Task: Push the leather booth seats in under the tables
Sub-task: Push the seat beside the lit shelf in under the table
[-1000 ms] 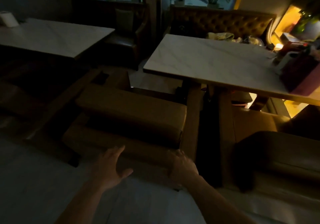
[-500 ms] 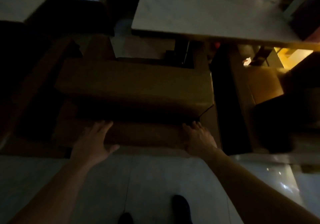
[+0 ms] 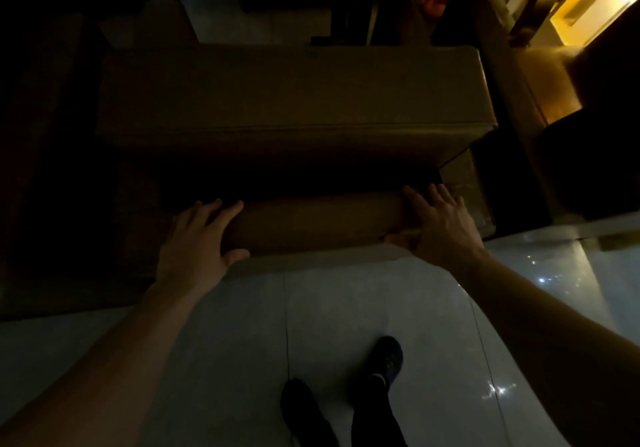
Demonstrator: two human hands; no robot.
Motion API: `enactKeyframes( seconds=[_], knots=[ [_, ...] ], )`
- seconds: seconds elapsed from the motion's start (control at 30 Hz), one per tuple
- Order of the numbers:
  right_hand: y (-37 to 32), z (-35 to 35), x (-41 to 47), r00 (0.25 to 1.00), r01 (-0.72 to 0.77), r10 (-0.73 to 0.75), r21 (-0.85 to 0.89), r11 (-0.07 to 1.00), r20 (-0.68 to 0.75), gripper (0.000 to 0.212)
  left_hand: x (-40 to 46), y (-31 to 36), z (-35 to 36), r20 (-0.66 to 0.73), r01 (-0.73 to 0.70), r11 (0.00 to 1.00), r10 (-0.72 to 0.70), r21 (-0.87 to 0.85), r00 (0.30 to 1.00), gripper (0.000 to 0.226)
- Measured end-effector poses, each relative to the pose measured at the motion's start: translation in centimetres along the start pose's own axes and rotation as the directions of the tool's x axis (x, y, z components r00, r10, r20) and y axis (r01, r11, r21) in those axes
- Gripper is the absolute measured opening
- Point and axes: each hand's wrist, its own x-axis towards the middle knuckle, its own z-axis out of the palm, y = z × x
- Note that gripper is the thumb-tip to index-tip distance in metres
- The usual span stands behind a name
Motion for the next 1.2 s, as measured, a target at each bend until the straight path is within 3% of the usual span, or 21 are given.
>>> enactKeyframes(
  seconds=[0.53, 0.87, 1.2],
  knots=[
    [-2.0, -0.6, -0.1, 0.989, -0.055, 0.055, -0.001, 0.998, 0.137, 0.109, 0.5, -2.0, 1.2, -0.033, -0.061, 0.998, 0.06, -0.009, 0.998, 0.08],
    [-2.6, -1.2, 2.9, 0.998, -0.053, 0.052, 0.006, 0.999, 0.045, 0.109, 4.2, -2.3, -0.4, -0.034, -0.043, 0.998, 0.041, -0.054, 0.999, 0.081],
    [-2.6, -1.2, 3.0, 0.998, -0.048, 0.046, 0.03, 0.998, 0.045, 0.108, 4.1, -1.8, -0.6, -0.036, -0.016, 0.999, 0.015, -0.043, 0.999, 0.082]
  ],
)
